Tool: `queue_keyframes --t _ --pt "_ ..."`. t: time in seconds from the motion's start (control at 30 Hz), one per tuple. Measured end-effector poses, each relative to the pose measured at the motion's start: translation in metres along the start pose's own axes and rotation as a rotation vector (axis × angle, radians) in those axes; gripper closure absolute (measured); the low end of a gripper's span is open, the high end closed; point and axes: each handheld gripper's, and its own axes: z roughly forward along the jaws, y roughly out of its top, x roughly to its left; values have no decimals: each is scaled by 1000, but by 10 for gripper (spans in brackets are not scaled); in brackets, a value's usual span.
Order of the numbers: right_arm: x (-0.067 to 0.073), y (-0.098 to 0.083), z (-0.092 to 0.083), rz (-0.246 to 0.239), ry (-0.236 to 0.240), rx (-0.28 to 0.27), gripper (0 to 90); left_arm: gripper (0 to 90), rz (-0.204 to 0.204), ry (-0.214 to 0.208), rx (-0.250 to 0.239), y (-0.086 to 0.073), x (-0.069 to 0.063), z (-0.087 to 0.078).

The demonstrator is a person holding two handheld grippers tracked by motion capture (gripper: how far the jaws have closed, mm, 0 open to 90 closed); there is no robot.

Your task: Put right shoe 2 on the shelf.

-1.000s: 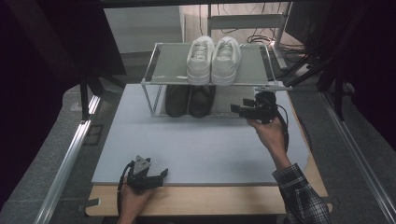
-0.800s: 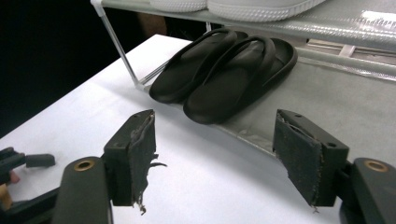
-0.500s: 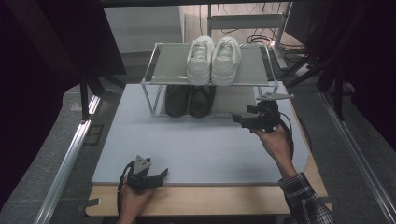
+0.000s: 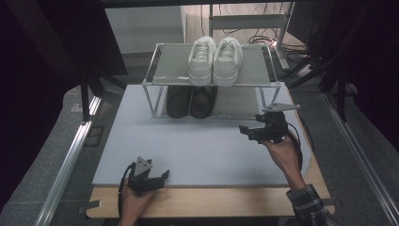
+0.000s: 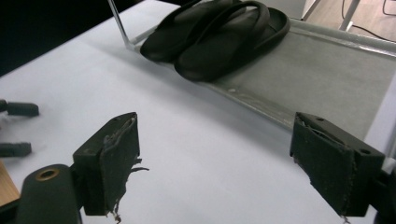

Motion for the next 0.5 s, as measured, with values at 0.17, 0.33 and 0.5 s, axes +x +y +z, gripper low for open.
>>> queue_keyframes --t 0.17,0.33,0.5 --pt "2 -9 -5 -26 -12 15 146 155 -4 0 0 0 0 0" --pt "3 -22 -7 -52 -27 30 139 155 -1 1 -1 0 0 0" --pt "3 -35 -8 -56 -35 41 125 155 -4 1 0 0 0 0"
